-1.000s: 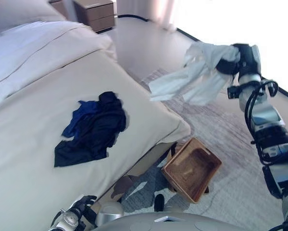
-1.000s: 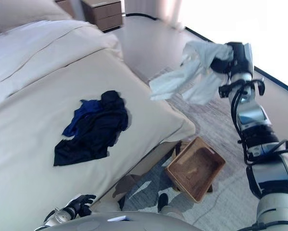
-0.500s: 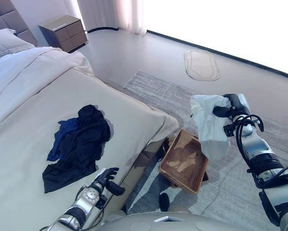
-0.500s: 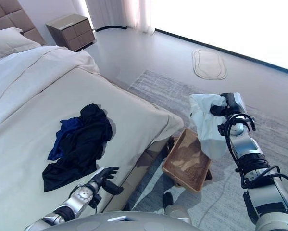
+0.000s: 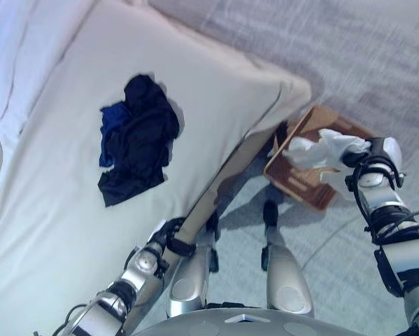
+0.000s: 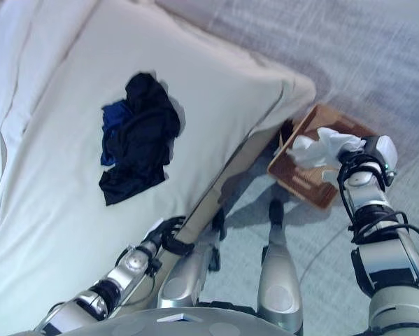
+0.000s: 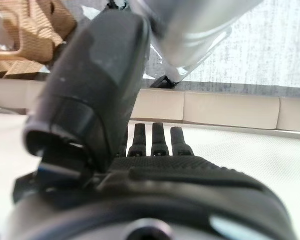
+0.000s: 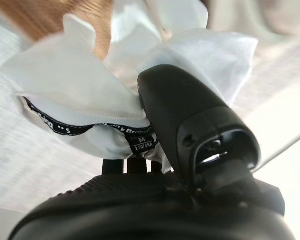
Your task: Pick up the clothes from the bed and place them into the basket
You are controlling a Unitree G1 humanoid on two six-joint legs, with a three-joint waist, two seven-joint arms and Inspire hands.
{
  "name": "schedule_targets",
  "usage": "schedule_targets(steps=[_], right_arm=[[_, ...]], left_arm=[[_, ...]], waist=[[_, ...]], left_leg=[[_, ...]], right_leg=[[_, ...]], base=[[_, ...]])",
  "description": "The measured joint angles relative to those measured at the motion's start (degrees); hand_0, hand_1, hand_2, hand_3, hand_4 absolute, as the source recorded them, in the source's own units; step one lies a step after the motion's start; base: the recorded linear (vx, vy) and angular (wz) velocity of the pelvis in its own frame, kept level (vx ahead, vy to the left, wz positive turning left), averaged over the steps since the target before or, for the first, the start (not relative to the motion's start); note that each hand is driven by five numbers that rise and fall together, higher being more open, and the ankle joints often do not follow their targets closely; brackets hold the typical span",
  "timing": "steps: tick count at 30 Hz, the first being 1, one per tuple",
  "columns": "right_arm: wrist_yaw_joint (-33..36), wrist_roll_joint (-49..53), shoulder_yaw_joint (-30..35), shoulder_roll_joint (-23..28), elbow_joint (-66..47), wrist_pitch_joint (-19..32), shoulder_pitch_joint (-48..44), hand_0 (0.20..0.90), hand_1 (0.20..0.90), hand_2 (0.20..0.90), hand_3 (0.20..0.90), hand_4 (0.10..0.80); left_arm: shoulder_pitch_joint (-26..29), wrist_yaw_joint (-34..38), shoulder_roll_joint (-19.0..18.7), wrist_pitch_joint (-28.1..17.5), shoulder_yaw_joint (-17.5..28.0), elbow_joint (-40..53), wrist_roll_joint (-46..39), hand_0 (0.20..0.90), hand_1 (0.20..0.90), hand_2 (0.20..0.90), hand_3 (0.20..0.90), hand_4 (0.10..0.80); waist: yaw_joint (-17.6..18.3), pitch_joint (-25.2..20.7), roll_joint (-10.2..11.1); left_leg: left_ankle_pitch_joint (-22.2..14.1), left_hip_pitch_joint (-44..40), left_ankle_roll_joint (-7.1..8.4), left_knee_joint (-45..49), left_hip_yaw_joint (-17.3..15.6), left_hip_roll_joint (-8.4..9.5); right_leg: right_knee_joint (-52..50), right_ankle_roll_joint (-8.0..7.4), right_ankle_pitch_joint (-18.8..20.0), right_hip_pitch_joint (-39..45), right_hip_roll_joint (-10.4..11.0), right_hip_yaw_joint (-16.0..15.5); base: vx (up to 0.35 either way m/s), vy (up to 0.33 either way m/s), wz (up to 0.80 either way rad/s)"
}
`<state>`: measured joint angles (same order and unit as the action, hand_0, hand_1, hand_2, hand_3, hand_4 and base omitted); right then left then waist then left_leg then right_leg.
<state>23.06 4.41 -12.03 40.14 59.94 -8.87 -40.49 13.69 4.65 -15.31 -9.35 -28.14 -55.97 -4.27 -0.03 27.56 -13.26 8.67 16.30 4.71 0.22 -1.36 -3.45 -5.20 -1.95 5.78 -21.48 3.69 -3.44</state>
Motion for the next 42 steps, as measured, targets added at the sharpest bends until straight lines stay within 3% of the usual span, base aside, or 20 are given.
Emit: schedule_targets(steps=[1,2,4,6,9,13,20,23,26,32,37,42], right_arm=[[0.56,0.02,0.0,-0.26,0.94,0.01,-0.01,0.78,0.78,0.78,0.76,0.66],[0.83,0.04,0.0,-0.31,1.54,0.0,0.01,0.9,0.9,0.9,0.9,0.8],[3.13,0.04,0.08,-0.31,2.91,0.07,-0.11,0.9,0.9,0.9,0.9,0.8],[6.24,0.04,0.36,0.13,2.88,0.41,-1.58,0.9,0.9,0.9,0.9,0.8],[9.49,0.0,0.59,0.1,2.36,1.52,-6.3,0.9,0.9,0.9,0.9,0.8],[13.04,0.0,0.55,-0.07,1.12,2.88,-9.62,0.9,0.9,0.9,0.9,0.8],[20.26,0.56,0.93,-0.11,-4.12,6.69,-10.3,0.9,0.9,0.9,0.9,0.8],[21.64,4.08,4.45,-0.21,-5.08,7.94,-9.83,0.9,0.9,0.9,0.9,0.8],[21.64,4.6,5.0,-0.24,-7.95,7.51,-7.7,0.9,0.9,0.9,0.9,0.8],[19.48,3.36,5.01,-0.83,-21.96,6.98,0.26,0.9,0.9,0.9,0.9,0.8],[8.8,-8.12,1.5,-1.07,-35.65,8.23,4.36,0.9,0.9,0.9,0.9,0.8],[0.28,-16.92,-5.03,-1.03,-36.46,11.56,2.33,0.9,0.9,0.9,0.9,0.8]], left_arm=[[0.18,0.0,0.0,-0.09,0.14,0.13,-0.38,0.9,0.9,0.9,0.9,0.8],[0.17,0.0,0.0,-0.35,0.16,0.4,-0.44,0.9,0.9,0.9,0.9,0.8],[0.14,0.04,-0.62,-1.8,-0.12,2.31,-0.84,0.9,0.9,0.9,0.9,0.8],[0.31,0.26,-1.98,-3.31,-0.37,5.38,-0.92,0.9,0.9,0.9,0.9,0.8],[1.23,1.16,-3.52,-3.55,-0.98,8.2,-1.9,0.9,0.9,0.9,0.9,0.8],[1.73,1.61,-3.59,-3.34,-1.39,9.26,-2.95,0.9,0.9,0.9,0.9,0.8],[2.34,1.72,-3.66,-4.35,-2.05,9.53,-2.97,0.9,0.9,0.9,0.9,0.8],[2.33,1.79,-3.38,-4.71,-2.37,9.38,-3.05,0.9,0.9,0.9,0.9,0.8],[2.32,1.98,-3.3,-4.68,-2.12,8.56,-3.33,0.9,0.9,0.9,0.9,0.8],[2.21,1.99,-2.92,-4.2,-0.14,5.95,-4.82,0.9,0.9,0.9,0.9,0.8],[1.98,1.59,-2.02,-1.96,3.93,3.25,-4.83,0.9,0.9,0.9,0.9,0.8],[1.81,0.47,-2.13,-0.92,5.82,1.9,-4.81,0.9,0.9,0.9,0.9,0.8]], waist=[[-0.09,0.07,0.1],[-0.18,0.1,0.14],[-0.79,0.56,0.79],[-1.38,0.99,1.42],[-2.61,1.32,1.91],[-4.41,1.42,2.06],[-4.11,1.86,2.7],[-4.02,1.94,2.83],[-3.11,2.17,3.17],[-2.47,3.76,5.63],[-2.12,4.6,7.59],[-4.8,4.67,8.97]], left_leg=[[0.04,1.16,-0.03,0.73,0.13,0.37],[0.04,1.52,-0.03,1.0,0.17,0.6],[0.0,2.59,-0.05,2.25,0.44,1.92],[-0.87,5.12,-1.18,3.8,0.89,3.51],[-2.56,12.37,-2.06,9.68,1.78,4.94],[-4.24,18.17,-2.04,15.32,3.17,4.51],[-4.62,20.28,-1.57,16.41,4.58,4.36],[-4.61,20.44,-1.59,16.19,4.16,4.39],[-4.37,19.71,-1.92,15.21,4.0,4.52],[-4.36,15.07,-2.54,12.93,3.27,4.4],[-4.72,8.85,-3.05,11.0,3.76,4.51],[-4.7,4.81,-3.03,9.94,6.54,4.46]], right_leg=[[-2.6,-0.08,-0.8,-1.86,0.2,-0.08],[-4.05,-0.05,-1.48,-2.74,0.46,-0.12],[-10.95,0.05,-5.1,-6.25,2.01,0.02],[-17.89,0.01,-8.62,-11.26,3.79,0.34],[-25.09,0.46,-11.04,-18.9,5.26,1.22],[-28.7,1.34,-11.89,-23.17,5.04,0.18],[-27.79,1.34,-11.9,-24.17,4.38,-0.08],[-25.67,0.21,-11.14,-23.64,3.86,0.87],[-23.01,0.01,-9.55,-22.1,3.7,1.24],[-18.16,0.07,-6.61,-16.3,3.52,1.19],[-14.43,0.04,-6.27,-8.53,3.88,-0.3],[-12.33,-0.07,-6.41,-2.54,4.1,-3.58]], base=[[-0.041,-0.014,0.08],[-0.043,-0.032,0.16],[-0.041,-0.06,0.25],[-0.03,-0.084,0.32],[-0.006,-0.117,0.27],[0.043,-0.062,0.18],[0.081,0.051,0.01],[0.09,0.155,-0.15],[0.057,0.141,-0.05],[0.055,0.131,-0.08],[0.054,0.143,0.07],[0.044,0.072,0.27]])
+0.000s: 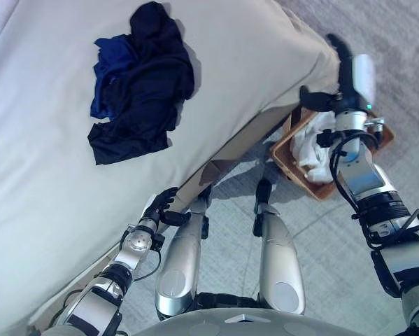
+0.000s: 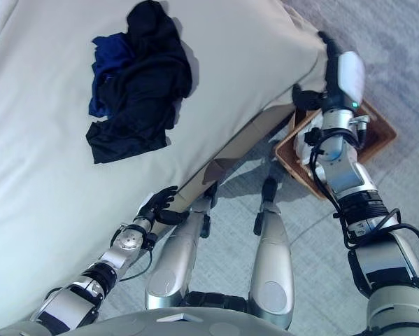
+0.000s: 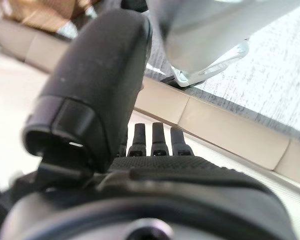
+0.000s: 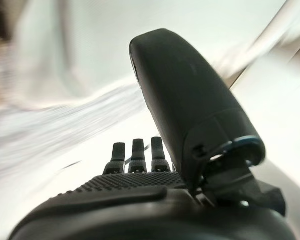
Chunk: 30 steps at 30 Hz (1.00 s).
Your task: Pick up the clothes from the bed and place them into the basket
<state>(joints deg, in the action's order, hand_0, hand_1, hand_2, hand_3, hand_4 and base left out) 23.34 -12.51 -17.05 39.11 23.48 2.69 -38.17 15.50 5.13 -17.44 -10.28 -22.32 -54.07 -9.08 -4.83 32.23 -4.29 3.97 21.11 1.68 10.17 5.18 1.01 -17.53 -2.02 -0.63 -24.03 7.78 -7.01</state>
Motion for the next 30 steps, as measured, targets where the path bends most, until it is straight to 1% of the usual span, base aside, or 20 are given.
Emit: schedule_targets(steps=[1,2,4,6,8,9,10,11,13,16,18,19,21,22,25,27,28,29,30], right_arm=[[-1.56,-0.96,-0.98,-0.13,-0.06,0.45,-0.74,0.9,0.9,0.9,0.9,0.8],[-3.06,-1.85,-2.4,-0.09,0.02,0.46,-1.75,0.9,0.9,0.9,0.9,0.8],[-5.54,-3.48,-5.93,-0.28,1.66,0.42,-4.17,0.9,0.9,0.9,0.9,0.8],[-7.7,-4.7,-8.94,-0.91,3.28,0.03,-6.44,0.9,0.9,0.9,0.9,0.8],[-8.8,-5.29,-11.13,-2.24,5.68,-0.05,-9.04,0.9,0.9,0.9,0.9,0.8],[-9.04,-5.73,-13.02,-3.39,8.54,-0.31,-11.91,0.9,0.9,0.9,0.9,0.8],[-9.99,-6.29,-14.16,-4.36,11.61,-0.73,-15.03,0.9,0.9,0.9,0.9,0.8],[-10.07,-6.53,-14.55,-4.54,12.66,-1.02,-16.1,0.9,0.9,0.9,0.9,0.8],[-10.26,-6.67,-16.18,-5.58,17.63,-2.09,-20.21,0.9,0.9,0.9,0.9,0.8],[-11.29,-6.81,-17.22,-8.01,27.23,-5.71,-25.64,0.9,0.9,0.9,0.9,0.8],[-12.8,-8.37,-18.07,-8.71,33.92,-7.9,-27.86,0.9,0.9,0.9,0.9,0.8],[-13.44,-8.94,-19.5,-8.76,36.61,-9.3,-28.92,0.9,0.9,0.9,0.9,0.8],[-13.97,-9.08,-19.82,-8.75,37.49,-11.7,-29.62,0.9,0.9,0.9,0.9,0.8],[-13.9,-9.2,-19.77,-8.75,37.72,-12.92,-30.17,0.9,0.9,0.9,0.9,0.8],[-13.98,-9.43,-19.8,-9.16,39.62,-15.05,-32.38,0.9,0.9,0.9,0.9,0.8],[-14.27,-9.44,-19.84,-9.49,40.53,-16.26,-33.72,0.9,0.9,0.9,0.9,0.8],[-14.54,-9.6,-19.86,-9.96,41.43,-16.63,-34.65,0.848,0.848,0.848,0.84,0.74],[-14.77,-10.04,-19.9,-10.36,42.09,-17.1,-35.49,0.585,0.585,0.585,0.532,0.432],[-15.05,-10.7,-20.36,-10.74,43.1,-18.13,-37.03,0.3,0.3,0.3,0.2,0.1]], left_arm=[[-0.01,-0.08,-0.01,0.29,0.08,-0.08,0.0,0.9,0.9,0.9,0.9,0.8],[-0.12,-0.34,-0.01,0.45,0.34,-0.14,-0.03,0.9,0.9,0.9,0.9,0.8],[-0.25,-0.54,-0.13,0.63,1.15,-0.07,-0.37,0.9,0.9,0.9,0.9,0.8],[-0.29,-0.7,-0.62,1.35,1.84,0.2,-0.53,0.9,0.9,0.9,0.9,0.8],[-0.41,-1.01,-1.46,1.56,1.81,0.46,-0.52,0.9,0.9,0.9,0.9,0.8],[-0.4,-1.12,-2.1,1.65,1.82,0.55,-0.53,0.9,0.9,0.9,0.9,0.8],[-0.29,-1.51,-2.49,2.0,1.78,0.65,-0.54,0.9,0.9,0.9,0.9,0.8],[-0.28,-1.71,-2.57,2.36,1.78,0.73,-0.62,0.9,0.9,0.9,0.9,0.8],[-0.73,-1.95,-2.92,3.14,1.69,0.95,-1.09,0.9,0.9,0.9,0.9,0.8],[-1.48,-1.87,-3.98,3.87,1.52,0.92,-2.24,0.9,0.9,0.9,0.9,0.8],[-1.6,-1.86,-4.6,3.82,1.43,1.16,-2.25,0.9,0.9,0.9,0.9,0.8],[-1.71,-1.68,-4.89,3.74,1.38,1.53,-2.3,0.9,0.9,0.9,0.9,0.8],[-2.03,-1.4,-5.22,3.58,1.3,1.58,-2.78,0.9,0.9,0.9,0.9,0.8],[-2.44,-1.32,-5.24,3.41,1.56,1.7,-3.33,0.9,0.9,0.9,0.9,0.8],[-4.12,-0.91,-5.22,2.68,1.47,2.29,-3.51,0.9,0.9,0.9,0.9,0.8],[-5.03,-0.94,-5.25,2.45,1.47,3.34,-3.91,0.9,0.9,0.9,0.9,0.8],[-5.28,-0.91,-5.23,2.22,1.49,3.52,-4.42,0.9,0.9,0.9,0.9,0.8],[-5.45,-0.89,-5.22,1.7,1.49,3.87,-4.44,0.9,0.9,0.9,0.9,0.8],[-5.49,-0.97,-5.12,0.73,1.43,4.43,-4.44,0.9,0.9,0.9,0.9,0.8]], waist=[[-1.22,0.04,0.36],[-1.66,-0.03,0.64],[-3.09,-0.04,1.33],[-5.0,-0.02,2.52],[-6.35,-0.1,3.52],[-7.46,-0.17,4.38],[-8.82,-0.19,4.78],[-9.33,-0.19,4.79],[-11.95,-0.15,4.88],[-14.81,-0.16,4.94],[-17.55,-0.17,4.95],[-18.63,-0.17,4.95],[-19.82,-0.17,4.95],[-19.94,-0.18,4.97],[-20.32,-0.24,5.07],[-20.49,-0.33,5.24],[-20.57,-0.4,5.36],[-20.56,-0.48,5.5],[-20.59,-0.5,5.55]], left_leg=[[0.0,-0.4,0.0,-0.28,0.3,0.03],[0.2,-0.63,0.14,-0.65,0.75,0.06],[0.29,-0.93,0.25,-0.62,2.46,0.21],[0.52,-1.43,0.6,-0.7,4.18,0.14],[0.83,-1.49,1.05,-0.88,5.72,0.23],[0.92,-1.42,1.22,-1.15,6.25,0.19],[1.39,-1.07,1.59,-1.64,7.16,0.29],[1.37,-0.86,1.6,-1.66,7.63,0.09],[1.62,0.01,1.82,-1.77,8.98,0.46],[1.94,1.86,2.38,-1.76,11.61,1.16],[2.07,3.34,2.93,-1.8,13.0,1.51],[2.17,4.24,3.09,-1.87,14.0,1.85],[2.48,6.05,3.53,-1.89,15.33,2.38],[2.35,6.76,3.73,-1.97,15.79,2.6],[3.05,7.65,4.33,-2.35,15.92,3.07],[3.04,8.47,4.34,-2.29,15.97,3.2],[3.07,8.99,4.38,-2.27,16.02,3.14],[3.1,9.54,4.43,-2.15,16.09,3.09],[3.06,10.73,4.55,-1.41,16.56,3.01]], right_leg=[[0.13,-0.15,-0.13,0.56,0.06,-0.29],[0.53,-0.18,-0.14,1.09,0.12,-0.79],[1.54,-0.52,-0.38,2.93,0.32,-2.78],[2.52,-0.56,-0.4,4.69,0.28,-4.78],[2.67,-0.62,-0.45,5.58,0.35,-6.33],[2.8,-1.04,-0.72,5.8,0.37,-6.78],[2.91,-1.17,-0.83,5.95,0.59,-8.04],[2.9,-1.46,-1.05,5.94,0.64,-8.41],[3.07,-1.64,-1.16,5.96,1.01,-9.85],[3.66,-1.72,-1.21,5.96,1.55,-12.75],[4.34,-1.74,-1.23,5.78,1.74,-14.5],[4.65,-1.76,-1.24,5.43,1.88,-15.55],[4.5,-2.09,-1.46,4.47,2.42,-17.15],[4.57,-2.53,-1.77,4.08,2.63,-17.49],[4.5,-2.54,-1.77,3.2,2.96,-17.65],[4.43,-2.55,-1.77,2.43,3.1,-17.8],[4.42,-2.63,-1.82,1.96,3.07,-17.92],[4.42,-2.67,-1.85,1.47,3.04,-18.13],[4.44,-2.78,-1.92,0.81,2.79,-18.61]], base=[[0.06,0.029,0.22],[0.063,0.014,0.27],[0.082,0.012,0.39],[0.053,0.028,0.43],[0.028,0.03,0.38],[0.0,0.058,0.43],[-0.008,0.075,0.42],[-0.016,0.057,0.44],[-0.012,0.04,0.35],[-0.01,0.028,0.48],[-0.008,0.022,0.48],[-0.002,0.03,0.48],[0.086,-0.004,0.42],[0.076,0.015,0.32],[-0.011,0.043,0.1],[0.0,0.0,0.0],[0.0,0.0,0.0],[-0.005,-0.068,0.01],[-0.002,-0.073,0.04]])
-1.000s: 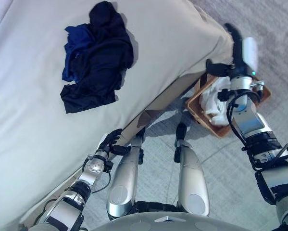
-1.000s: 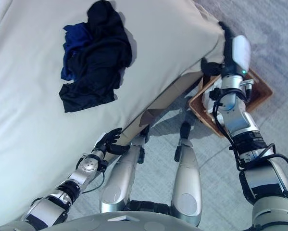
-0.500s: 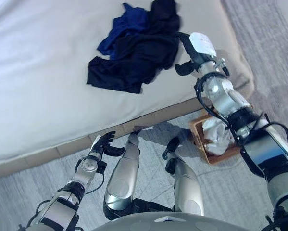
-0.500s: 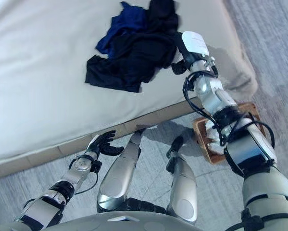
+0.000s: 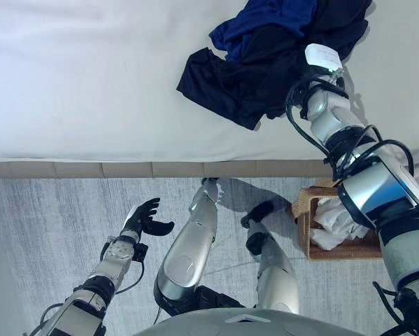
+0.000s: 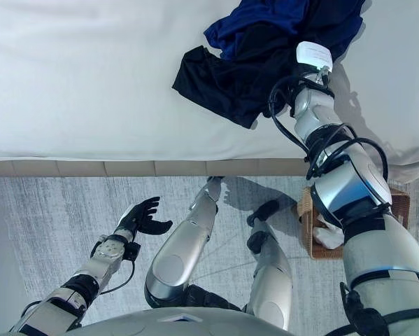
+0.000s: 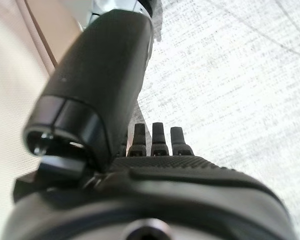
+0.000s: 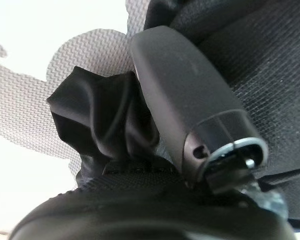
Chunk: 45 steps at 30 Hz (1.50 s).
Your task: Pick up the clothes from the bed and place them into the basket
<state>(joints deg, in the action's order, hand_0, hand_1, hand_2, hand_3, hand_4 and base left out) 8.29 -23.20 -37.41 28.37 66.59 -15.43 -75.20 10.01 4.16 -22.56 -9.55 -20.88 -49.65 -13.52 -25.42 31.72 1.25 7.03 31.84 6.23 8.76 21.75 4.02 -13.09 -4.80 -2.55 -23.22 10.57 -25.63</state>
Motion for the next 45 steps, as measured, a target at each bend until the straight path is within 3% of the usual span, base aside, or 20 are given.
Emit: schedule_targets(steps=[5,9,11,14,19,21,23,29,30,38,45], right_arm=[[2.19,3.86,-0.56,1.82,0.79,-1.53,-3.46,0.3,0.3,0.3,0.2,0.1],[9.3,13.21,1.9,2.26,0.28,2.38,-3.43,0.3,0.3,0.3,0.2,0.1],[13.63,16.04,3.56,2.37,-5.89,5.31,-0.1,0.3,0.3,0.3,0.2,0.1],[18.2,16.35,3.99,2.17,-16.15,8.49,4.39,0.3,0.3,0.3,0.2,0.1],[21.47,14.62,5.42,2.37,-28.21,10.39,8.81,0.3,0.3,0.3,0.2,0.1],[22.71,13.66,6.61,3.63,-32.71,10.4,9.66,0.3,0.3,0.3,0.2,0.1],[22.79,12.83,10.37,6.53,-38.66,10.29,10.95,0.3,0.3,0.3,0.2,0.1],[22.41,12.49,15.44,12.49,-44.53,10.28,12.84,0.3,0.3,0.3,0.2,0.1],[22.44,12.49,16.6,12.79,-44.59,10.27,13.69,0.3,0.3,0.3,0.2,0.1],[16.46,16.93,17.16,20.51,-43.96,9.95,16.13,0.3,0.3,0.3,0.2,0.1],[13.67,23.85,17.16,21.36,-37.78,10.23,17.06,0.3,0.3,0.3,0.2,0.1]], left_arm=[[-0.06,-0.01,-0.03,-0.95,-0.05,3.72,0.02,0.9,0.9,0.9,0.9,0.8],[-0.2,0.37,-0.12,-0.87,-0.42,4.39,0.06,0.9,0.9,0.9,0.9,0.8],[-0.3,1.05,-0.13,-0.94,-0.8,3.68,0.08,0.9,0.9,0.9,0.9,0.8],[-0.28,2.32,-0.11,-1.09,-0.81,2.56,0.19,0.9,0.9,0.9,0.9,0.8],[-0.44,3.37,-1.31,-0.97,-0.73,-2.11,3.04,0.9,0.9,0.9,0.9,0.8],[-0.76,3.67,-2.82,-0.47,-0.66,-3.1,4.94,0.9,0.9,0.9,0.9,0.8],[-0.43,3.73,-3.48,1.22,0.35,-3.16,6.57,0.9,0.9,0.9,0.9,0.8],[0.16,3.17,-3.39,4.86,1.88,-2.95,7.58,0.9,0.9,0.9,0.9,0.8],[-0.06,3.1,-3.33,4.94,1.87,-2.98,8.03,0.9,0.9,0.9,0.9,0.8],[-0.53,-0.77,1.88,5.7,2.12,-6.31,11.89,0.9,0.9,0.9,0.9,0.8],[-6.66,-2.31,4.4,5.4,2.52,-9.52,13.69,0.9,0.9,0.9,0.9,0.8]], waist=[[-1.28,-0.26,0.38],[-1.14,-0.27,0.39],[-0.83,-0.26,0.4],[-1.03,0.09,1.07],[0.22,0.46,3.25],[1.63,0.21,5.24],[3.91,-0.22,6.93],[9.25,-3.32,8.88],[10.55,-5.5,9.25],[15.17,-12.47,6.04],[16.2,-17.0,4.07]], left_leg=[[0.15,2.65,0.32,0.56,1.7,-0.58],[0.12,3.63,0.53,1.02,2.23,-0.97],[0.38,3.59,0.46,1.35,1.9,-1.13],[0.27,1.46,0.58,2.22,-0.92,-1.89],[-1.46,-8.59,-0.29,1.37,-6.07,-3.24],[-3.01,-13.38,-0.57,0.37,-8.16,-3.83],[-4.11,-17.08,-1.8,-0.31,-9.99,-4.07],[-5.01,-24.36,-3.95,-1.79,-14.98,-3.57],[-5.26,-24.36,-4.11,-2.07,-15.38,-3.37],[-5.12,-32.18,-4.31,-6.69,-17.2,-2.95],[-4.86,-35.65,-3.91,-10.02,-17.38,-3.92]], right_leg=[[-0.03,-0.02,-0.03,-1.89,-0.71,-1.26],[0.07,0.02,-0.01,-2.47,-1.3,-1.65],[0.07,0.3,0.21,-2.42,-1.48,-1.27],[0.93,1.37,1.0,-0.84,-2.31,1.27],[6.44,0.77,3.05,8.86,-3.61,5.35],[9.18,0.21,3.4,13.16,-4.19,7.36],[11.08,0.31,3.37,16.74,-4.48,9.1],[12.27,0.22,5.27,21.83,-3.27,12.7],[12.44,0.24,5.27,21.5,-3.04,13.03],[16.34,0.37,5.89,27.93,-2.87,14.1],[18.34,0.37,5.88,30.64,-4.09,13.98]], base=[[0.018,-0.111,0.1],[0.002,-0.048,0.01],[-0.013,-0.034,-0.11],[-0.053,-0.016,-0.36],[0.032,-0.011,-0.47],[0.101,0.013,-0.41],[0.162,0.058,-0.35],[0.116,0.042,-0.38],[0.09,0.016,-0.2],[0.058,0.008,-0.12],[-0.003,-0.01,-0.01]])
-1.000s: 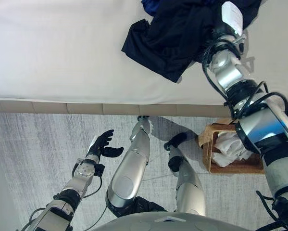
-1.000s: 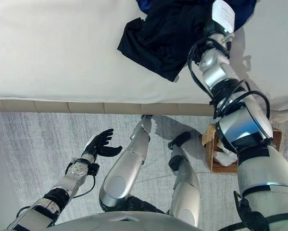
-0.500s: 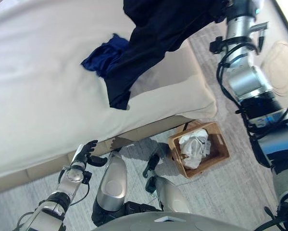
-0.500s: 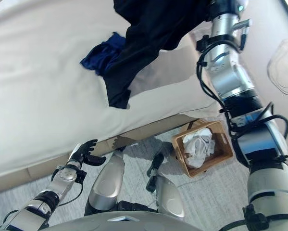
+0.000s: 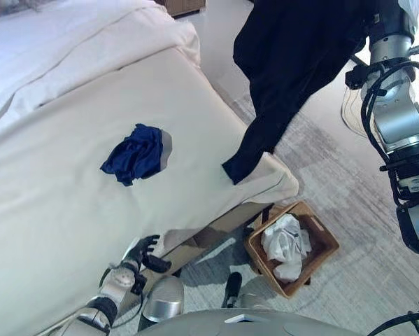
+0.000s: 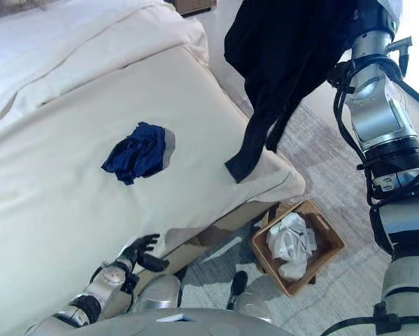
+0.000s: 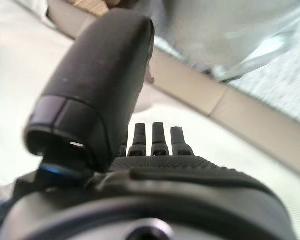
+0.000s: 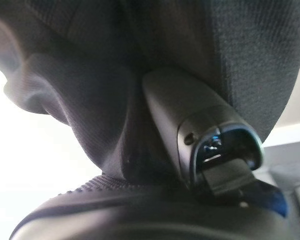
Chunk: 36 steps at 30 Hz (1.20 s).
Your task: Pick up the clothes from the bed and place them into the basket
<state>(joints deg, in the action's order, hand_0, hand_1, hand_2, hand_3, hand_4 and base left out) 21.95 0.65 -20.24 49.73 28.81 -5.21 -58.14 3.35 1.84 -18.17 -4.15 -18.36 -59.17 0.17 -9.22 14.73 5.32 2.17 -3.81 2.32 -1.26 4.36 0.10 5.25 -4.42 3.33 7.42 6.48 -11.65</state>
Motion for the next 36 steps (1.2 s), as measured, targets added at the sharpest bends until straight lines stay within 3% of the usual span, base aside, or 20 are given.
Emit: schedule_targets(steps=[3,8,15,23,32,36], right_arm=[[0.36,2.89,0.13,0.74,2.46,0.0,0.08,0.3,0.3,0.3,0.2,0.1],[5.03,7.27,6.23,0.71,2.3,0.06,4.35,0.3,0.3,0.3,0.2,0.1],[6.35,7.49,6.58,0.68,1.44,0.06,5.75,0.3,0.3,0.3,0.2,0.1],[3.5,9.48,6.59,0.8,2.92,0.04,6.41,0.3,0.3,0.3,0.2,0.1],[1.88,9.41,6.54,0.79,3.14,0.05,10.95,0.3,0.3,0.3,0.2,0.1],[5.71,9.34,6.55,0.82,3.15,0.07,10.95,0.3,0.3,0.3,0.2,0.1]], left_arm=[[-0.04,0.05,-0.13,-0.09,0.38,-1.06,0.65,0.9,0.9,0.9,0.9,0.8],[-0.07,-0.09,-1.46,-0.62,0.26,-2.45,6.03,0.9,0.9,0.9,0.9,0.8],[-4.51,-1.85,-2.63,1.47,-0.26,-3.66,6.58,0.9,0.9,0.9,0.9,0.8],[-2.01,-1.99,-2.86,1.53,-2.17,-2.62,6.47,0.9,0.9,0.9,0.9,0.8],[0.58,-3.51,0.6,0.15,-4.57,-0.08,6.41,0.9,0.9,0.9,0.9,0.8],[-1.11,-3.52,1.78,0.23,-4.89,-0.61,6.32,0.9,0.9,0.9,0.9,0.8]], waist=[[0.03,-0.25,-0.2],[0.28,-0.48,-0.3],[3.66,-2.45,-1.62],[7.38,-2.98,-2.55],[9.29,-3.62,-3.3],[9.33,-4.45,-4.51]], left_leg=[[0.3,-0.51,0.41,-0.66,0.01,-0.31],[0.55,-0.85,0.4,-1.1,-0.71,-0.29],[1.3,-2.78,0.07,-3.8,-4.43,-0.8],[1.28,-4.24,0.06,-3.84,-8.45,-2.0],[1.24,-4.57,0.08,-3.84,-9.6,-3.22],[1.24,-4.36,0.08,-3.84,-9.92,-3.87]], right_leg=[[0.0,0.0,-0.02,0.17,-0.3,0.04],[0.0,0.0,-0.02,-0.04,-0.22,0.67],[0.02,-0.08,0.34,-1.52,-0.37,4.85],[0.03,0.26,0.94,-1.99,-1.65,8.4],[0.04,0.58,1.14,-2.65,-3.14,9.89],[0.05,0.85,1.34,-3.11,-3.33,10.4]], base=[[-0.008,-0.043,-0.01],[-0.059,-0.063,-0.05],[-0.071,-0.046,-0.29],[-0.013,-0.08,-0.26],[0.002,-0.072,-0.11],[-0.006,-0.037,-0.07]])
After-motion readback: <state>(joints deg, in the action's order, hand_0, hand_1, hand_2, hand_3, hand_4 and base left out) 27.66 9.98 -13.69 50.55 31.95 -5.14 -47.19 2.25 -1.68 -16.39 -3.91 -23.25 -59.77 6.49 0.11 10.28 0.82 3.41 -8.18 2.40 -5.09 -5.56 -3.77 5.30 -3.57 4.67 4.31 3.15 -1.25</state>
